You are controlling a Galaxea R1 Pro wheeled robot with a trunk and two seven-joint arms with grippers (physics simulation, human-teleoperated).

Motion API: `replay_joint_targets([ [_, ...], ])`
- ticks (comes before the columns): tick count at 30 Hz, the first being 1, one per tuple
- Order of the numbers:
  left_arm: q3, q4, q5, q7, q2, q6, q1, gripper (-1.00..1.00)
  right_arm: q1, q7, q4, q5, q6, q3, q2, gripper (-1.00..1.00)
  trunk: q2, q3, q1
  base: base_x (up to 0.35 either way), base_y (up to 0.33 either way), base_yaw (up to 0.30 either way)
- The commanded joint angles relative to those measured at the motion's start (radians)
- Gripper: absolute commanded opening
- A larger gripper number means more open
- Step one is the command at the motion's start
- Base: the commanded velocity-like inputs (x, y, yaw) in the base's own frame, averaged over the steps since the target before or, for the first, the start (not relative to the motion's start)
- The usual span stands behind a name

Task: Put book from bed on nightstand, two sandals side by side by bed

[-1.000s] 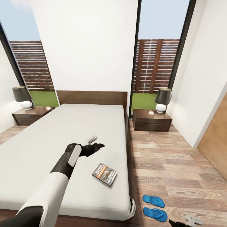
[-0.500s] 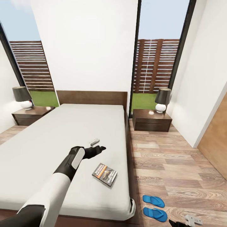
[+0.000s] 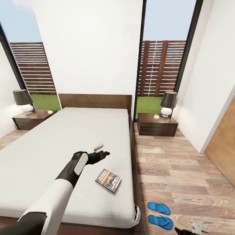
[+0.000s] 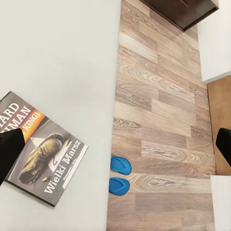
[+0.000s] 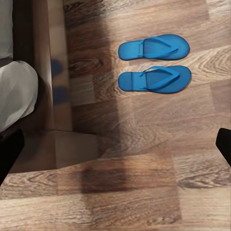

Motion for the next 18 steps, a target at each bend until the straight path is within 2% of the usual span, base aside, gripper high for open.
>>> replay_joint_targets([
  [1,0.002,-0.001,-0.001,-0.003,0.000,0.005,-0.001,1.00,-0.002,0.007,0.005,-0.009,-0.006,0.008,0.000,1.00,-0.001,-0.001,0.000,0.000,0.000,0.000],
  [18,0.002,-0.001,0.000,-0.004,-0.001,0.004,-0.001,1.00,-0.002,0.007,0.005,-0.009,-0.006,0.008,0.001,1.00,-0.001,-0.001,0.000,0.055,0.000,0.000],
])
